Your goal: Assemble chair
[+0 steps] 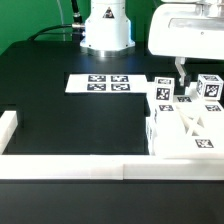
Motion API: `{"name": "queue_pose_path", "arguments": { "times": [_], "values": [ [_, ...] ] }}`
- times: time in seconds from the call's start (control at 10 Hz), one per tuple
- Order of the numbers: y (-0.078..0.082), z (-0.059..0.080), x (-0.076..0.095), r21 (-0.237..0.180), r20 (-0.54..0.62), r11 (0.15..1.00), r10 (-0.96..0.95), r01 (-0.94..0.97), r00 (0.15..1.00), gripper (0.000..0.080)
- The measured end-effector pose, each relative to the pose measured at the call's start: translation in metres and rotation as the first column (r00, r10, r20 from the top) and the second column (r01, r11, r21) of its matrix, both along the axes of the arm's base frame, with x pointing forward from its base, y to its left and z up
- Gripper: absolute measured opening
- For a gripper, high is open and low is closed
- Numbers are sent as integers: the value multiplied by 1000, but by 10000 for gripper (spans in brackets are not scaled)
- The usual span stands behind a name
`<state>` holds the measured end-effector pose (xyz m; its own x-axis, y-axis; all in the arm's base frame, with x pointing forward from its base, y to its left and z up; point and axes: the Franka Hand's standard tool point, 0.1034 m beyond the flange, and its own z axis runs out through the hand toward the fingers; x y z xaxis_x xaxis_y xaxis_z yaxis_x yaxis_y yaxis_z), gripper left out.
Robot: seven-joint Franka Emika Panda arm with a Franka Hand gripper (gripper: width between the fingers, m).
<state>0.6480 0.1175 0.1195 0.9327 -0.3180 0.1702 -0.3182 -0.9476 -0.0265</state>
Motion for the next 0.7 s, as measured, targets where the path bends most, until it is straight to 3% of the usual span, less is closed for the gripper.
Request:
{"name": "queue_pose_path", "arguments": {
  "times": [0.4,0.5,0.6,0.7],
  "values": [
    [-4,-1,0,-53,-16,970,236,-237,972,649],
    [-5,-1,0,-51,-15,974,220,-220,975,649],
    [-6,-1,0,-51,-15,974,219,-220,976,561],
    [-6,-1,0,-51,-15,974,218,-219,976,424]
  ]
}}
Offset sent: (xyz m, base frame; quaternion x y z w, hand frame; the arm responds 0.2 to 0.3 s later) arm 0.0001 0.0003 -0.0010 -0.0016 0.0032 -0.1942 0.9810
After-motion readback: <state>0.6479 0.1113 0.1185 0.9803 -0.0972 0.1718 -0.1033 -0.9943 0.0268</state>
